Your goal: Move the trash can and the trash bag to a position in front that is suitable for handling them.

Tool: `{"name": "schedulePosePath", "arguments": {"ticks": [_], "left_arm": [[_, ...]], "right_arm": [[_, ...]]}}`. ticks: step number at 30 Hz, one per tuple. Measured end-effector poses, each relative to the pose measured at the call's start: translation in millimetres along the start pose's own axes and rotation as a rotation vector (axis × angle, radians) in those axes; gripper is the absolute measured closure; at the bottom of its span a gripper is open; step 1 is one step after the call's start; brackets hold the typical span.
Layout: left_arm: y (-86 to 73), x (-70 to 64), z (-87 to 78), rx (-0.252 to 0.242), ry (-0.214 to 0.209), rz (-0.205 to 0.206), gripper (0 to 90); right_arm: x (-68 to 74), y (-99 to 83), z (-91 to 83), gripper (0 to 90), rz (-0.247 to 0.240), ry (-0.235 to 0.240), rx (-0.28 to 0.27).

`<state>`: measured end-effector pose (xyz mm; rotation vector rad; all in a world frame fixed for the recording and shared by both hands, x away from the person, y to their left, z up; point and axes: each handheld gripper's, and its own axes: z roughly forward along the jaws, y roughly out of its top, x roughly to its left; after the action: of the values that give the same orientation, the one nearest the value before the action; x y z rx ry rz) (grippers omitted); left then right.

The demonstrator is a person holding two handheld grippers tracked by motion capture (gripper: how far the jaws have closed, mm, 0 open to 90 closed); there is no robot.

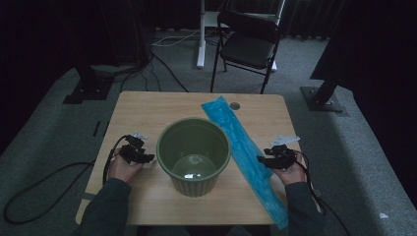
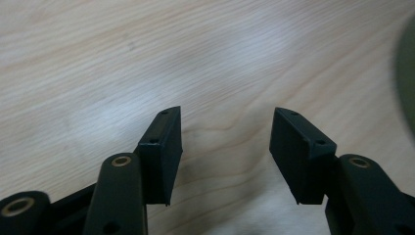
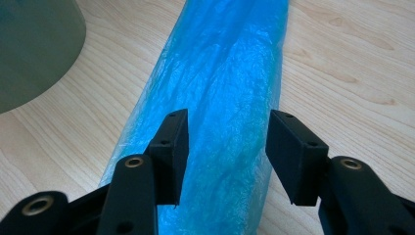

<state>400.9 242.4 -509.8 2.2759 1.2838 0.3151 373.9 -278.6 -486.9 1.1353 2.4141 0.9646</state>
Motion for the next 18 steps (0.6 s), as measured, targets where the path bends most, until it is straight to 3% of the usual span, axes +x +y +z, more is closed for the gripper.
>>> {"name": "schedulePosePath", "arguments": {"ticks": [6, 8, 13, 18], "left_arm": [[1.1, -9.4, -7.2, -0.035, -0.040, 0.044, 46.8], [0.9, -16.1, -16.8, -0.081, -0.088, 0.055, 46.8], [-0.2, -29.5, -35.2, -0.178, -0.153, 0.085, 49.1], [-1.2, -42.5, -44.1, -0.219, -0.232, 0.134, 54.6]], "right_arm": [[1.5, 1.5, 0.0, 50.1, -0.008, 0.008, -0.004], [5.0, 3.8, -1.1, 50.1, -0.017, 0.018, -0.010], [11.2, 9.6, -1.9, 50.1, -0.035, 0.051, -0.025], [18.1, 15.8, -1.2, 49.7, -0.065, 0.073, -0.026]]}}
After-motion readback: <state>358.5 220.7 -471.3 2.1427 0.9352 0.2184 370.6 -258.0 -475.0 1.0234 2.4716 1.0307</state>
